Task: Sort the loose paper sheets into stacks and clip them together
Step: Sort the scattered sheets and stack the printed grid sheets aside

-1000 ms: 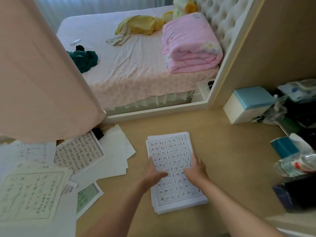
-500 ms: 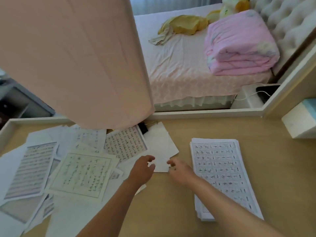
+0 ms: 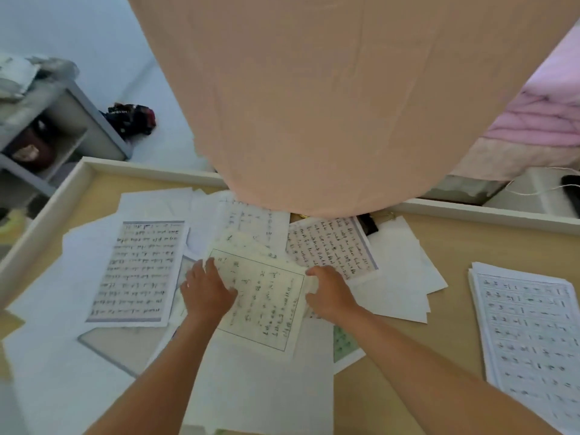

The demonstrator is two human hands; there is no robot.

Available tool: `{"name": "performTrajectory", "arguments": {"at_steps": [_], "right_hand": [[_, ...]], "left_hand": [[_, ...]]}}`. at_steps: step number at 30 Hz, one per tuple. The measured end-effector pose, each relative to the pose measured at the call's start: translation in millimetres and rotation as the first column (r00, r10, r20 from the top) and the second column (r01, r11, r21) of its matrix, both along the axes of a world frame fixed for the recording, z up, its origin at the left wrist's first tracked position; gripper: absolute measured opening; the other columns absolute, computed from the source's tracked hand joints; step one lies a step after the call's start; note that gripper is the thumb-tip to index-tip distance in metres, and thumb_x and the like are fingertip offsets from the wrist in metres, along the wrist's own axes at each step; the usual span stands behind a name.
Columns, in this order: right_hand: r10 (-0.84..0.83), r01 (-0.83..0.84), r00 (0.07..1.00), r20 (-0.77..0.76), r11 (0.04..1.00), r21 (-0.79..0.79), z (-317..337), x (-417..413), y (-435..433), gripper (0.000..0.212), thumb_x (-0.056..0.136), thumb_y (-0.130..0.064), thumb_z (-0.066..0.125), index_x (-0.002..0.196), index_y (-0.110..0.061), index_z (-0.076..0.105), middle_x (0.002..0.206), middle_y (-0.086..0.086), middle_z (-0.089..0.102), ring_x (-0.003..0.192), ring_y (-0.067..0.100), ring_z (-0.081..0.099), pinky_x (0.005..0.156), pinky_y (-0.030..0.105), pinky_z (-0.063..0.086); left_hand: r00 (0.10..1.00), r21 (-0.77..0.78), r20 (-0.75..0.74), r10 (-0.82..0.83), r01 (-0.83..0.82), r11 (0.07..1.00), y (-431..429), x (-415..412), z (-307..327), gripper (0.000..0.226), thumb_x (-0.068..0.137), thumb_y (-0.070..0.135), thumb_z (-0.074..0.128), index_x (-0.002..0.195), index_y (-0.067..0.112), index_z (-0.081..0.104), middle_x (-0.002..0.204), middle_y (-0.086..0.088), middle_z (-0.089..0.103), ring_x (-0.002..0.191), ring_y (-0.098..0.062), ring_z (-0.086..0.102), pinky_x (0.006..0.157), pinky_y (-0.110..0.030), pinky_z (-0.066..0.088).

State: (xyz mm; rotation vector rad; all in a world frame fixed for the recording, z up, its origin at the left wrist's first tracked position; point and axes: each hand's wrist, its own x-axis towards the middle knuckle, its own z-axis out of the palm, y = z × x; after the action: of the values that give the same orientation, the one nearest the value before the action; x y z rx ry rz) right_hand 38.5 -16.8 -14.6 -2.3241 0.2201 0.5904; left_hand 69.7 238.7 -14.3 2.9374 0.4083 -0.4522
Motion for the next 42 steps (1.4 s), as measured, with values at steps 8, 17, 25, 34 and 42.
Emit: {"name": "performTrajectory", "arguments": {"at_steps": [8,17,25,34,42], "right_hand": [[0.263,-0.306,0.952,-0.155,0.838,-0.453,-19.3,44.5,80.5,0.13,0.06,-0.056,0.085,0.154,-0.029,0.0,0.153,0.01,0.018,0.142,0.032,0.02,0.108,0.055,0.034],[0.16,-0.134,0.985,0.07,0.948,-0.287,-14.5,56.2,82.4,0.118,0.064,-0.056,0.084,0.153,-0.028,0.012,0.153,0.004,0.028,0.14,0.026,0.031,0.115,0.048,0.028],[-0.193,0.241,0.945,-0.264,0.957,0.163,-6.6,55.5,54.1,0.045,0.076,-0.021,0.084,0.118,-0.023,0.067,0.11,-0.005,0.072,0.098,0.013,0.068,0.088,0.034,0.057],[-0.572,0.568,0.818,-0.06,0.82,-0.072,-20.6,27.8,-11.9,0.025,0.09,-0.021,0.069,0.114,-0.013,0.066,0.108,0.004,0.068,0.096,0.025,0.063,0.089,0.041,0.054],[-0.494,0.503,0.857,-0.147,0.864,0.035,-24.4,7.2,-14.0,0.023,0.092,-0.014,0.065,0.115,-0.018,0.061,0.102,-0.003,0.064,0.084,0.008,0.058,0.068,0.022,0.045]], "left_hand": [[0.957,-0.332,-0.19,0.218,-0.272,0.903,72.7,6.5,-21.2,0.104,0.066,0.037,0.089,0.146,0.013,0.028,0.143,-0.015,0.032,0.13,-0.035,0.04,0.103,-0.048,0.042],[0.997,-0.577,-0.034,0.062,-0.07,0.814,101.6,26.6,-4.3,0.01,0.089,0.026,0.069,0.08,0.031,0.066,0.08,0.008,0.069,0.072,-0.015,0.061,0.064,-0.029,0.047],[0.98,-0.75,0.093,0.176,-0.047,0.659,65.4,49.0,10.1,0.02,0.082,0.036,0.077,0.086,0.023,0.063,0.082,0.005,0.068,0.069,-0.011,0.06,0.061,-0.026,0.05],[0.992,-0.385,-0.061,0.107,-0.122,0.915,40.1,98.0,-24.8,0.098,0.081,0.04,0.075,0.153,0.009,0.016,0.155,-0.014,0.025,0.144,-0.034,0.019,0.111,-0.055,0.03],[0.991,-0.618,-0.131,0.029,-0.105,0.779,33.1,123.4,-19.2,0.024,0.093,0.028,0.064,0.103,0.006,0.063,0.095,-0.007,0.067,0.087,-0.028,0.063,0.073,-0.035,0.046]]}}
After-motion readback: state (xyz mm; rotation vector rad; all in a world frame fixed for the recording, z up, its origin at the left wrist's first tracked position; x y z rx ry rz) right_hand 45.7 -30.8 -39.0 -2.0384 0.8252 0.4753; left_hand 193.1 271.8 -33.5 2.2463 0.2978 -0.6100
